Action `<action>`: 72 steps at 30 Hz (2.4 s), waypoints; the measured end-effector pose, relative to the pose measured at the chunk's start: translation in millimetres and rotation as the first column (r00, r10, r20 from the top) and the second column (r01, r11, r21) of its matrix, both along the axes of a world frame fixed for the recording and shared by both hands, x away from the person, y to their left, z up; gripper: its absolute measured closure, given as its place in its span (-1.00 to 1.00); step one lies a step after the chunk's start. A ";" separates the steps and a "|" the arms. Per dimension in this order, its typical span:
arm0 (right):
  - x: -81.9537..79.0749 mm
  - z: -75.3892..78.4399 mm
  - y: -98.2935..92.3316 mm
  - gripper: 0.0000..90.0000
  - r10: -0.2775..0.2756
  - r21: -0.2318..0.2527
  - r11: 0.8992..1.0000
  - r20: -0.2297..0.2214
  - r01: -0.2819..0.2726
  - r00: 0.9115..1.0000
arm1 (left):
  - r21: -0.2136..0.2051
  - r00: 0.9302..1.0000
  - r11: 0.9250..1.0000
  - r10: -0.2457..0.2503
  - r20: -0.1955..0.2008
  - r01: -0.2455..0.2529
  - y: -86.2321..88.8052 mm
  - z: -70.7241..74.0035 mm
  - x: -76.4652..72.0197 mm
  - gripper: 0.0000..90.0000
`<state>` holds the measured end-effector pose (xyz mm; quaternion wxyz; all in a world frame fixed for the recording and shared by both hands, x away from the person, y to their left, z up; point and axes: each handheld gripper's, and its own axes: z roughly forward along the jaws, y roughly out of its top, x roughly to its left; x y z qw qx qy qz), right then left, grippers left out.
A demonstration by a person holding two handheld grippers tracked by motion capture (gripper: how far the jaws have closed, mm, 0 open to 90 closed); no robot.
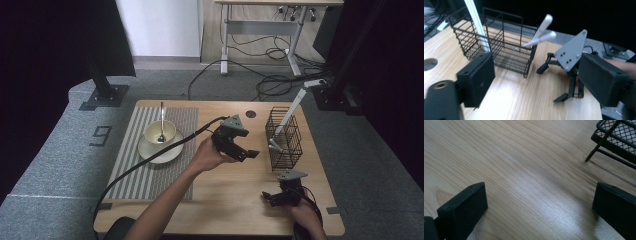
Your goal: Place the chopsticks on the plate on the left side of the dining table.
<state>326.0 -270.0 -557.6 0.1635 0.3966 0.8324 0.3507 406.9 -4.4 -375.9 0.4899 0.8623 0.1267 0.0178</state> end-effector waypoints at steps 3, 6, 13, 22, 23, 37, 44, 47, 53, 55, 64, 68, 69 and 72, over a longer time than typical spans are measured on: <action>0.1 0.0 0.0 -1.00 0.001 0.000 1.000 0.001 -0.001 1.000 | -0.007 1.000 1.000 -0.009 -0.009 0.009 -5.8 4.6 4.9 -0.66; 0.1 0.0 0.0 -1.00 0.003 0.000 1.000 0.001 -0.003 1.000 | -0.008 1.000 1.000 -0.015 0.002 0.015 -11.3 8.1 6.8 -0.54; 0.0 -0.1 0.0 -1.00 0.005 0.000 1.000 0.001 -0.005 1.000 | 0.002 0.999 1.000 -0.025 0.034 0.025 -26.8 16.5 10.1 -0.35; 0.0 -0.1 0.1 -1.00 0.008 -0.002 1.000 0.003 -0.008 1.000 | -0.024 0.999 0.999 -0.030 0.024 0.031 -41.2 19.4 16.7 -0.15; 0.0 0.0 0.0 -1.00 0.010 -0.002 1.000 0.002 -0.010 1.000 | -0.021 0.999 0.999 -0.031 0.024 0.031 -42.5 18.8 17.4 -0.08; -0.2 0.0 0.2 -1.00 0.014 -0.001 1.000 0.001 -0.014 1.000 | -0.012 0.998 0.998 -0.064 0.012 0.064 -59.6 6.1 25.6 0.26; -0.2 0.0 0.3 -1.00 0.016 -0.001 1.000 0.002 -0.016 1.000 | -0.005 0.998 0.998 -0.060 0.018 0.060 -60.7 4.1 27.4 0.46; -0.3 -0.2 0.5 -1.00 0.015 0.000 1.000 0.003 -0.015 1.000 | -0.008 0.998 0.998 -0.056 0.020 0.056 -60.7 3.9 29.0 0.59; -0.3 -0.2 0.5 -1.00 0.016 0.000 1.000 0.003 -0.016 1.000 | -0.003 0.998 0.998 -0.059 0.025 0.059 -61.2 2.5 30.1 0.75; -0.3 -0.2 0.5 -1.00 0.016 0.000 1.000 0.002 -0.016 1.000 | -0.006 0.998 0.998 -0.065 0.019 0.065 -61.4 1.7 30.5 0.77; -0.3 -0.2 0.6 -1.00 0.017 0.001 1.000 0.002 -0.017 1.000 | 0.010 0.996 0.998 -0.059 0.065 0.058 -59.9 4.3 28.0 0.83; -0.4 -0.2 0.6 -1.00 0.017 0.001 1.000 0.002 -0.017 1.000 | 0.012 0.994 0.998 -0.066 0.087 0.065 -56.6 8.4 24.7 0.84; -0.4 -0.2 0.7 -1.00 0.017 0.001 1.000 0.002 -0.017 1.000 | 0.013 0.993 0.998 -0.068 0.091 0.067 -55.5 9.8 23.7 0.84; -0.5 0.0 0.6 -1.00 0.019 0.000 1.000 0.001 -0.019 1.000 | 0.004 0.992 0.997 -0.073 0.100 0.073 -51.7 14.8 20.3 0.84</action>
